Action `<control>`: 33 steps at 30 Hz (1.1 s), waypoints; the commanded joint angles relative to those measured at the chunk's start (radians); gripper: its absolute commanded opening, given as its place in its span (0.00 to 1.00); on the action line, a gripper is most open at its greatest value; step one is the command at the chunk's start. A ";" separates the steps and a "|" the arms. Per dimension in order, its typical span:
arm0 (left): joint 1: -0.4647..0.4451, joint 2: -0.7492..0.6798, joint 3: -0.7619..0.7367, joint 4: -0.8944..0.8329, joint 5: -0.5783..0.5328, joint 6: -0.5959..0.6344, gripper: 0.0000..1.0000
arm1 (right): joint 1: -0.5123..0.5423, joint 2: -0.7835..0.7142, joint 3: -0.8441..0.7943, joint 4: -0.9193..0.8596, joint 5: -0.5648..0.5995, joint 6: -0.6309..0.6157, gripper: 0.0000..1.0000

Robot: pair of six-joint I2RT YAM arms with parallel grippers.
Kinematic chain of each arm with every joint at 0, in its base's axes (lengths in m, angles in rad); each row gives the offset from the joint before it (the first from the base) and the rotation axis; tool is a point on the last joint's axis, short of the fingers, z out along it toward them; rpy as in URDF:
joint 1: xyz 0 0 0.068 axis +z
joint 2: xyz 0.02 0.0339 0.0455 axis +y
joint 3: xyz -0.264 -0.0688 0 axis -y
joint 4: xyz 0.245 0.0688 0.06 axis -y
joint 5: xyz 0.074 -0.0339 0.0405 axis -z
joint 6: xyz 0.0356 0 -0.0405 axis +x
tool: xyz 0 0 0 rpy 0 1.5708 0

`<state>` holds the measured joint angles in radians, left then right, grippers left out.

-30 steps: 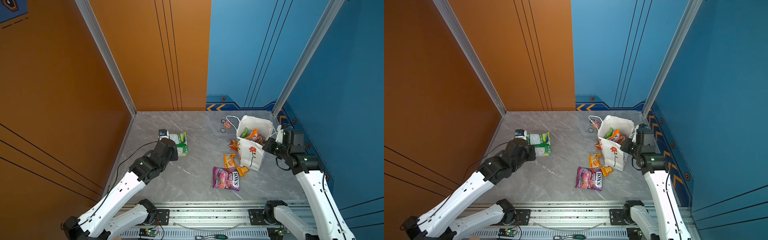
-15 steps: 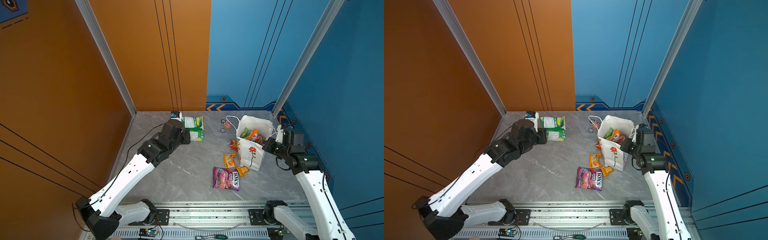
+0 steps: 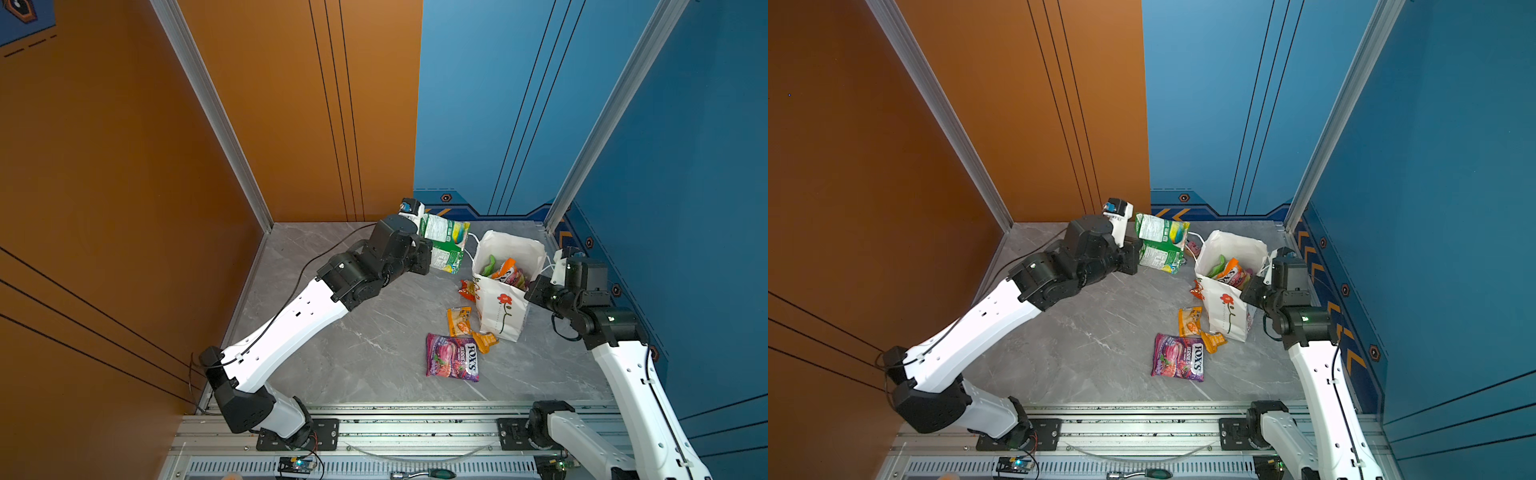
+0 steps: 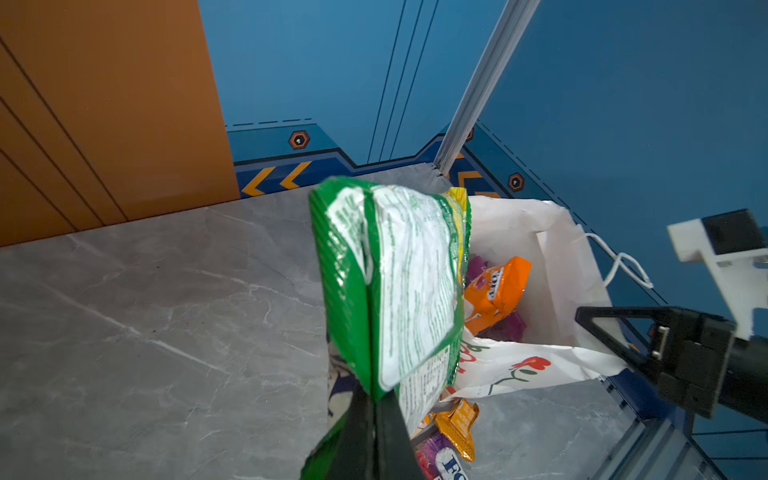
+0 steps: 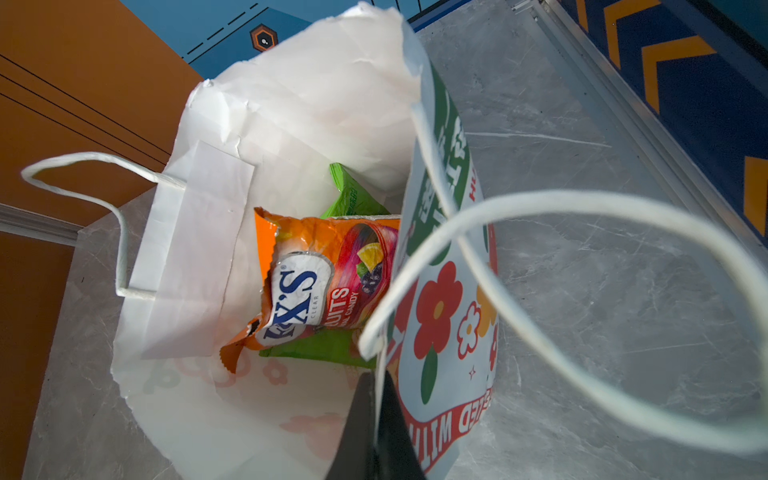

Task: Place the snacks into the paper bag
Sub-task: 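Carry the green chip bag with the left gripper over the paper bag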

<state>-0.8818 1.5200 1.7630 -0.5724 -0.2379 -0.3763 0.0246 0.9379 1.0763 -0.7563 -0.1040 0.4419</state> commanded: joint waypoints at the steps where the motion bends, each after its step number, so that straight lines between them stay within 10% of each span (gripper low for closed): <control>1: -0.035 0.049 0.098 -0.003 0.020 0.041 0.00 | 0.008 -0.010 0.036 0.004 -0.002 -0.021 0.00; 33: -0.185 0.543 0.769 -0.214 -0.067 0.159 0.00 | 0.012 -0.034 0.018 0.012 -0.024 -0.012 0.00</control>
<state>-1.0725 2.0449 2.4660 -0.7895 -0.2630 -0.2424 0.0277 0.9344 1.0763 -0.7586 -0.1051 0.4419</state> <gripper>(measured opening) 0.046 0.046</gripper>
